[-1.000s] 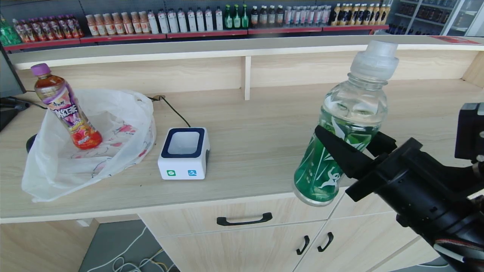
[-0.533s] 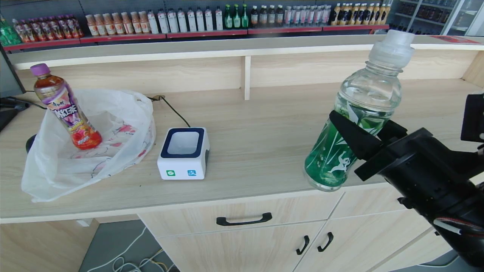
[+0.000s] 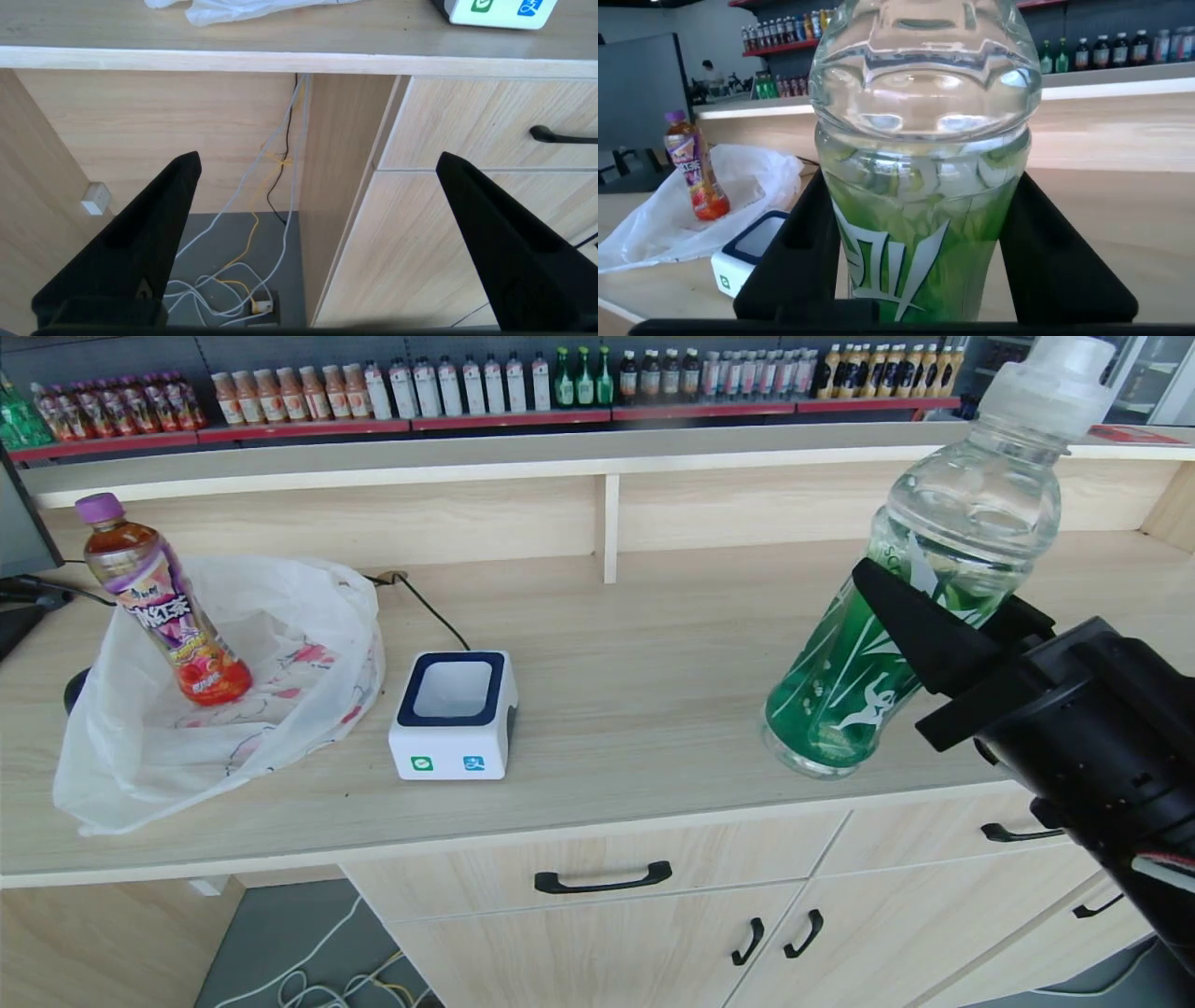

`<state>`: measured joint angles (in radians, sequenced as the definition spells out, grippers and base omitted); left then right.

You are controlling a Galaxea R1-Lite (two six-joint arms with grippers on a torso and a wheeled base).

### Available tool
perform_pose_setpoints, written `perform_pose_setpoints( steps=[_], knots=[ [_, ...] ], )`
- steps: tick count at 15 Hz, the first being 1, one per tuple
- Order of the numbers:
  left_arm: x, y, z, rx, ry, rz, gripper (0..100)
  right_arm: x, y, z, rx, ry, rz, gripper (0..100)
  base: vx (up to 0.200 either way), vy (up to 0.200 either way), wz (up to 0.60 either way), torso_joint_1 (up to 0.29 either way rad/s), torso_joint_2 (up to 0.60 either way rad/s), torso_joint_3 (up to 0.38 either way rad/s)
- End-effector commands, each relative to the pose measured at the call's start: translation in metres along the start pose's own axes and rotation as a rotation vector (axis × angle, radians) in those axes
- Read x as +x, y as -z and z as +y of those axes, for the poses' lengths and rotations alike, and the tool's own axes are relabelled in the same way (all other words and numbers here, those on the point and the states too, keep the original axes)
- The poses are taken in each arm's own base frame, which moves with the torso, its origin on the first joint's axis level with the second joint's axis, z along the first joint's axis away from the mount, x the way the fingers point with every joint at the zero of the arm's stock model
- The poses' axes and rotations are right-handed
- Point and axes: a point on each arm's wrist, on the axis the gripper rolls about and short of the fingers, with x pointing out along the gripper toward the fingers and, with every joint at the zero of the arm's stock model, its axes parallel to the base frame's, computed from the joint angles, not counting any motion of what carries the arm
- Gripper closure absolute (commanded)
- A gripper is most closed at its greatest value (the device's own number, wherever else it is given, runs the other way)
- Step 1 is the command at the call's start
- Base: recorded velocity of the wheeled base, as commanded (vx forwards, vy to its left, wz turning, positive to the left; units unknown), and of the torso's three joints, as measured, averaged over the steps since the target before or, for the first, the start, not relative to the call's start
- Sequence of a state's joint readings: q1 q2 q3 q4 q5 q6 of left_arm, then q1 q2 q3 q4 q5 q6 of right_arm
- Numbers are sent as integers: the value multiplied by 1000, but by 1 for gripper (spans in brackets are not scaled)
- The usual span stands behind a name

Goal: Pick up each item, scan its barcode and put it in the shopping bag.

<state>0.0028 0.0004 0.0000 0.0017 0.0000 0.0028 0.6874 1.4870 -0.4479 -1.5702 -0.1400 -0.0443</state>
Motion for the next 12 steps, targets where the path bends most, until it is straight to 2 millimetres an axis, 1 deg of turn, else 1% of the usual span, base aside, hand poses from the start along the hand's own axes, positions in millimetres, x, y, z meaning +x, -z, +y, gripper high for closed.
perform_pose_setpoints(
  steps=[1,5,12],
  knots=[
    [0,0,0,-1,0,-1,0,-1,-3,0,0,0,-10,100,0,200,0,2,7,2],
    [0,0,0,-3,0,-1,0,-2,-9,-1,1,1,-30,100,0,200,0,2,-1,0],
    [0,0,0,-1,0,-1,0,-4,-11,-1,-1,1,-36,100,0,200,0,5,4,2]
  ],
)
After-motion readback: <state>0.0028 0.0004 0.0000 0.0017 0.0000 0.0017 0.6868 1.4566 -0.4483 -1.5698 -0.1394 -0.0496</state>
